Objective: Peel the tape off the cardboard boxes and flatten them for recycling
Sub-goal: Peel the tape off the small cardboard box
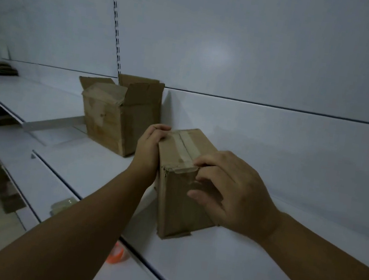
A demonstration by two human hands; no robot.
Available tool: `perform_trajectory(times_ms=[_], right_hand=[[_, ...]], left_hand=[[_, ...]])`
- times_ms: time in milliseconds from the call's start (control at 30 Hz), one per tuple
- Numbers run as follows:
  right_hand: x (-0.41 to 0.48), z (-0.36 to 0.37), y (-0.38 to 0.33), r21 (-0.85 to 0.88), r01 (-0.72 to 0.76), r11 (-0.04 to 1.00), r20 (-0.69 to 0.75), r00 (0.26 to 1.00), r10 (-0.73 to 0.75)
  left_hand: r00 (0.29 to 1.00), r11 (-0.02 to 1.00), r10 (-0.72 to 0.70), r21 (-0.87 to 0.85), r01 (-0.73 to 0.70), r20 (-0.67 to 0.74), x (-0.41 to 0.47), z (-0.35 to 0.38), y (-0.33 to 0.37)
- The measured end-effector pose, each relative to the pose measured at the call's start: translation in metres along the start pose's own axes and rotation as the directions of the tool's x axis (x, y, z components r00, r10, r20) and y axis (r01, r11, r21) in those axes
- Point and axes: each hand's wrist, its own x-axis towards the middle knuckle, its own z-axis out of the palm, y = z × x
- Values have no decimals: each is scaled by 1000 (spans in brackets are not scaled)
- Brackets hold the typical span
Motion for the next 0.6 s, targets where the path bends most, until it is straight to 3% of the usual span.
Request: perform_trajectory(times_ms=[267, 400, 533, 600], right_hand=[[-3, -5, -8, 5, -37, 999, -39, 999, 37], [13, -20, -10, 157, -224, 962, 15, 974, 224], [24, -32, -5, 233, -428, 873, 112, 904, 414], [27, -37, -1, 247, -493, 835, 177, 870, 461]], left_hand=[[997, 990, -74, 119, 76, -19, -4, -4, 17], [992, 981, -123, 153, 122, -6, -5, -7, 25], [985, 961, -156, 244, 132, 79, -10, -4, 33], [990, 879, -45, 476, -23, 131, -12, -4, 44]])
